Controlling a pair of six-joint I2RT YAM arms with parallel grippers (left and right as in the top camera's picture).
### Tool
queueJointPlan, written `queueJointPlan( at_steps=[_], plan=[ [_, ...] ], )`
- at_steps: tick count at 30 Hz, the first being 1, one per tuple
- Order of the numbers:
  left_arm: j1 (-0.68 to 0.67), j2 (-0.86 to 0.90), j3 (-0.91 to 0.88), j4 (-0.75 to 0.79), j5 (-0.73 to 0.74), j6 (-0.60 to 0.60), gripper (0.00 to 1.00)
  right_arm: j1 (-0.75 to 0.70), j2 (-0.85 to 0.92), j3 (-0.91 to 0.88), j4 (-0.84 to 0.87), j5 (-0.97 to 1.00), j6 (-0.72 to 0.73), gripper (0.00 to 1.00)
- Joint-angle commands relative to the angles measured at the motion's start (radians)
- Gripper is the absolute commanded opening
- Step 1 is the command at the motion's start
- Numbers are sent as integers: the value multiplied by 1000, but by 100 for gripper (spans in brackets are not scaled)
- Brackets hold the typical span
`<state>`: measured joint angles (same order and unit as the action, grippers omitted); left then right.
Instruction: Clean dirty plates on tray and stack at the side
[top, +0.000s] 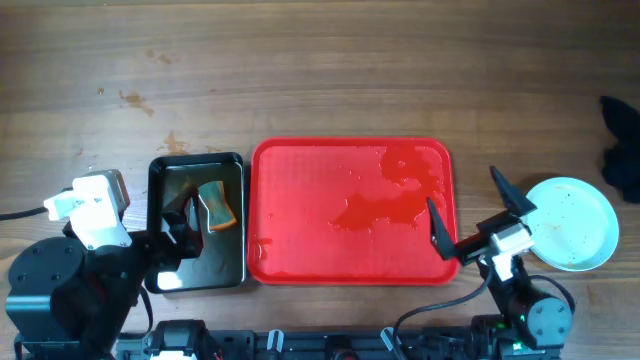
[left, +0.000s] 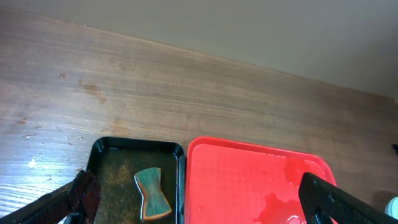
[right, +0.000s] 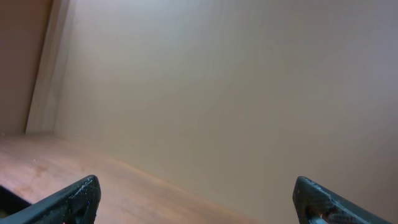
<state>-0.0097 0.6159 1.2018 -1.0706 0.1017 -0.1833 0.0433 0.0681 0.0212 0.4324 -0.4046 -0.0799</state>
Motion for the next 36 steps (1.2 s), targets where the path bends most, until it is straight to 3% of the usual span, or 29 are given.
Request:
queueJointPlan(
  at_steps=[1,6,11,15,36],
  plan=[
    [5,0,10,3,-9,23,100,2,-47,-16,-57,122,5,100],
    [5,0,10,3,-9,23,100,2,-65,-16,-252,323,106,100],
    [5,0,10,3,-9,23,100,2,-65,-16,-436,341,80,100],
    [5,0,10,3,-9,23,100,2,-65,-16,-431,346,24,100],
    [5,0,10,3,-9,23,100,2,-63,-16,-431,346,28,100]
  ],
)
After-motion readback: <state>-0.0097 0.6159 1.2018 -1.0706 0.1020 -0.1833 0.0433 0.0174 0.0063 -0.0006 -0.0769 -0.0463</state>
